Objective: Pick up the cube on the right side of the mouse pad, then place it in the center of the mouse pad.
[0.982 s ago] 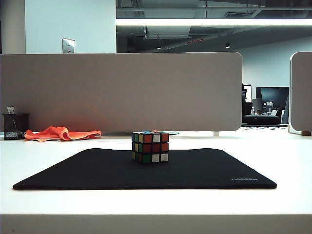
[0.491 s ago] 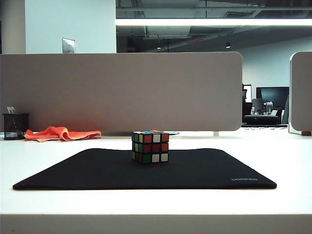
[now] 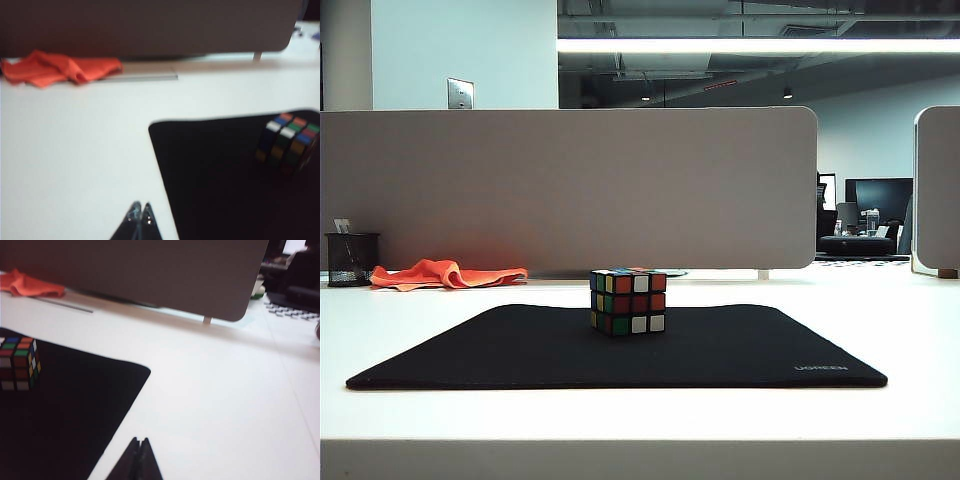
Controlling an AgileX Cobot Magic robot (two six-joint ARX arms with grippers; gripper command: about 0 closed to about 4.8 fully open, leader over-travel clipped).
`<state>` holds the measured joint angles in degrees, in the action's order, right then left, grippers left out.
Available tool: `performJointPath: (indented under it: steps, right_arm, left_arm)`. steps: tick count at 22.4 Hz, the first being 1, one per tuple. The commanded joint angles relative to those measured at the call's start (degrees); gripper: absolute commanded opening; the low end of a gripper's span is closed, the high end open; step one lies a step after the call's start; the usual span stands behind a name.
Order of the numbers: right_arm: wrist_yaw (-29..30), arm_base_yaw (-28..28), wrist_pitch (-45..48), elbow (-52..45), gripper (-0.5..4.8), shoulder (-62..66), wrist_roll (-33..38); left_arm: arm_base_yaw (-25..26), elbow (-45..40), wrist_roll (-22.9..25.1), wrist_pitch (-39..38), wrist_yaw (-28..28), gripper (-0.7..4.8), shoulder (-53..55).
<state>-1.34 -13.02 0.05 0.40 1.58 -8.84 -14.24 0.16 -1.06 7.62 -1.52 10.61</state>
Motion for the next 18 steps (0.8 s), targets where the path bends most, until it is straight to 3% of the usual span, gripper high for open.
performJointPath:
  steps: [1, 6, 13, 18]
  right_arm:
    - [0.02, 0.07, 1.31, -0.33, 0.00, -1.81, -0.17]
    - [0.04, 1.95, 1.27, -0.33, 0.00, -1.66, -0.17]
    - [0.02, 10.19, 1.20, -0.33, 0.00, -1.66, -0.15]
    - [0.00, 13.81, 1.18, -0.33, 0.00, -1.66, -0.17]
  left_arm:
    - [0.04, 0.20, 0.02, -0.35, 0.24, -0.05, -3.67]
    - [0.09, 0.20, 0.02, -0.31, 0.26, -0.05, -10.29]
    - [0.48, 0.20, 0.02, 0.04, 0.24, -0.05, -10.45]
    - [4.76, 0.20, 0.02, -0.04, 0.26, -0.06, -10.45]
